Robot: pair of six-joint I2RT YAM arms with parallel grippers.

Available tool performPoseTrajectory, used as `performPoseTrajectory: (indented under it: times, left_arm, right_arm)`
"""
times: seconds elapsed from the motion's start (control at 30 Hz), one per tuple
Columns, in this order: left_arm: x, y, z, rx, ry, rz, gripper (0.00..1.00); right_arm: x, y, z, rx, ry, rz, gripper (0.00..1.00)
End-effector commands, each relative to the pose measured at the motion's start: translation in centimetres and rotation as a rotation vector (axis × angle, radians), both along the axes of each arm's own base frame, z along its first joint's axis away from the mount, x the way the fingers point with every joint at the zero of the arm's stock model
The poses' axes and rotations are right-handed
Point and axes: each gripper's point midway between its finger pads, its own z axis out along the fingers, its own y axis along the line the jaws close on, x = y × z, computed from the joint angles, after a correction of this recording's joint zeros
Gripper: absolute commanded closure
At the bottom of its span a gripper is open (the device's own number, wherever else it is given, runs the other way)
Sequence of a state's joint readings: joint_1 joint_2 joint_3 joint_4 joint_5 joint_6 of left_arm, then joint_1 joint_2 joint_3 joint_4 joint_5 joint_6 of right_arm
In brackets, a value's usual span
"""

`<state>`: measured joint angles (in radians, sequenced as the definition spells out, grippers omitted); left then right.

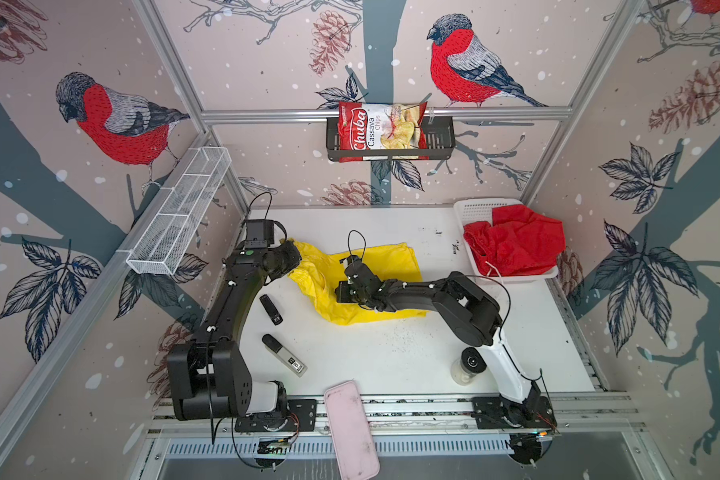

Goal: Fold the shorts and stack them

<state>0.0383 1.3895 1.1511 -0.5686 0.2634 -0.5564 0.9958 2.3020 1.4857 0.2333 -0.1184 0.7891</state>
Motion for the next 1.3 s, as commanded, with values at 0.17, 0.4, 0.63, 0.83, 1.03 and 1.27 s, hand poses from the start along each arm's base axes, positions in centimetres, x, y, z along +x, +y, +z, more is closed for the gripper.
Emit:
performPoseTrajectory:
  times: [0.17, 0.4, 0.63, 0.83, 1.03, 1.27]
  left_arm:
    - [0.7, 0.8, 1.5, 0.056, -0.010, 0.007, 1.00]
    - [0.8, 0.8, 1.3, 0.066, 0.005, -0.006, 1.00]
    - [1.0, 1.4, 1.9, 0.095, 0.006, 0.016, 1.00]
    - [1.2, 1.5, 2.0, 0.102, 0.010, 0.029, 1.00]
    - [0.6, 1.3, 0.7, 0.101, 0.040, 0.027, 1.00]
    - [0.6, 0.7, 1.2, 0.105, 0.038, 0.012, 1.00]
  right_arm:
    - [-1.5, -0.7, 2.0, 0.043, 0.005, 0.065, 0.92]
    - [1.3, -5.9, 8.0, -0.010, -0.153, -0.006, 0.91]
    - [0.1, -8.6, 5.9, -0.056, -0.124, -0.013, 0.93]
    - [-4.1, -5.2, 2.8, -0.037, -0.067, 0.098, 0.95]
    - [-5.5, -4.1, -0.2, -0.031, -0.003, 0.112, 0.97]
    - [-3.3, -4.1, 2.8, 0.001, -0.067, 0.088, 0.97]
